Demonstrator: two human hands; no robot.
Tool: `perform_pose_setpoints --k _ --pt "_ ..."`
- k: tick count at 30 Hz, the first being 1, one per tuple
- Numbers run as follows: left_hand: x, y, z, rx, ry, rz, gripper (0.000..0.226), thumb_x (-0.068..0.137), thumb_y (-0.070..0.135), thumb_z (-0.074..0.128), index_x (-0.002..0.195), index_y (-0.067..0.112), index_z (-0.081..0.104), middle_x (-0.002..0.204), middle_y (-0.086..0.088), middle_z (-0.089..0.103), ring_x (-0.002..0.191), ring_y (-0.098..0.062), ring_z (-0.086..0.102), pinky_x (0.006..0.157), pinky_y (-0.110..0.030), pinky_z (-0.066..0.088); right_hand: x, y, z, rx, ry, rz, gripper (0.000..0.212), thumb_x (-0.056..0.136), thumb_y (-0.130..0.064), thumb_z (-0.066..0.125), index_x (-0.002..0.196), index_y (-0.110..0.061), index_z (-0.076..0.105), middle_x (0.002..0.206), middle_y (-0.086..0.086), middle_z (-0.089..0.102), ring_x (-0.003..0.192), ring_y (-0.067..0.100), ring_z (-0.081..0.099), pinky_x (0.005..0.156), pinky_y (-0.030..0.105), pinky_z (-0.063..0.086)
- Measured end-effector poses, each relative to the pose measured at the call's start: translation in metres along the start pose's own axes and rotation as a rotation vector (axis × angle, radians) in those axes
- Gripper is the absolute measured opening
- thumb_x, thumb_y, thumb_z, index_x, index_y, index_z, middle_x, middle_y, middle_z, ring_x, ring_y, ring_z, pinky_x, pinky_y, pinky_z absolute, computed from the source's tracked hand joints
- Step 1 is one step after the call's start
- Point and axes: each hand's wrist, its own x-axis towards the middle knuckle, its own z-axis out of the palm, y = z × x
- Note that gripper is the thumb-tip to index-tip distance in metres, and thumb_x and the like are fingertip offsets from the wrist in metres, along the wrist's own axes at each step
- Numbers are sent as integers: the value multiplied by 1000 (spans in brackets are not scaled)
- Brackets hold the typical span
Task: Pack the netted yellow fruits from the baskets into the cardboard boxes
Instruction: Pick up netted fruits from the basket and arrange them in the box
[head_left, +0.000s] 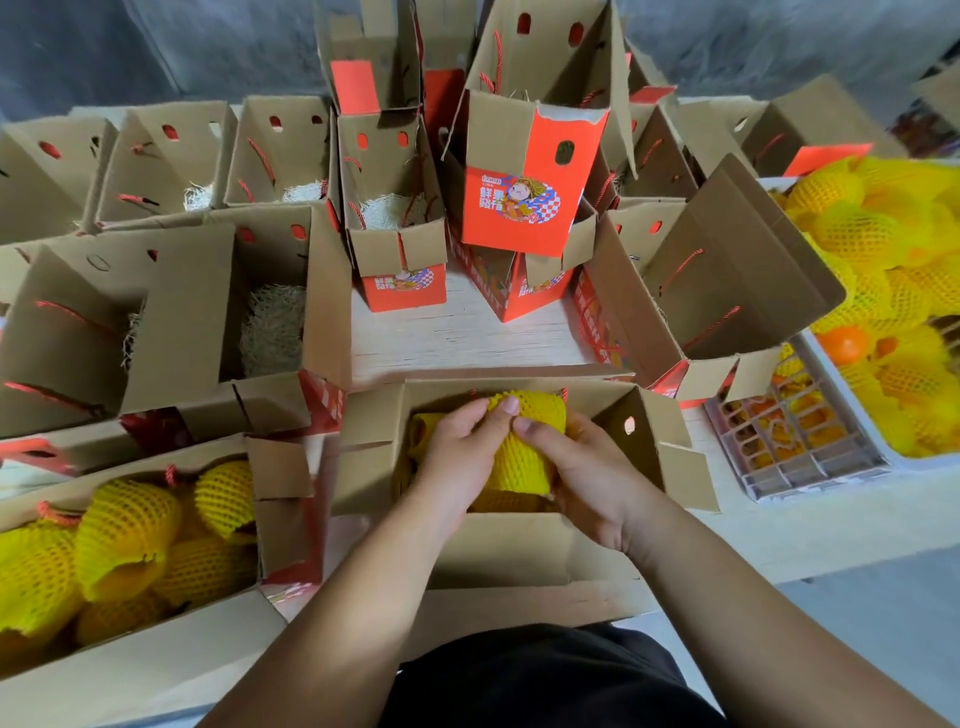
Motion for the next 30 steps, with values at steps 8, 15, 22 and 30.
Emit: perform_pose_setpoints --k 8,15,22,30 --pt "24 -3 -37 415 27 -42 25 109 19 42 105 28 65 115 -2 73 96 -21 67 89 -37 54 42 -10 -19 -1222 163 -402 65 77 -24 88 124 -21 43 119 4 60 111 23 59 95 39 50" --pt "26 -28 -29 857 -43 -158 37 107 28 42 139 28 61 140 0 63 125 -24 59 106 -33 45 83 21 6 -2039 72 -216 80 81 -50 79 143 -24 35 146 5 42 136 34 32 115 48 28" --pt "10 -19 -26 895 119 128 32 101 28 56 133 32 59 131 1 48 123 -26 55 111 -37 43 47 6 -20 -1622 17 -211 49 91 0 61 134 -18 47 143 7 32 109 34 62 94 32 49" --pt "7 9 32 700 -13 315 17 103 28 56 102 44 61 103 26 65 103 1 59 87 -22 47 -1 -21 -50 -1263 163 -527 28 94 -4 60 120 -15 60 115 7 65 102 27 64 87 44 51"
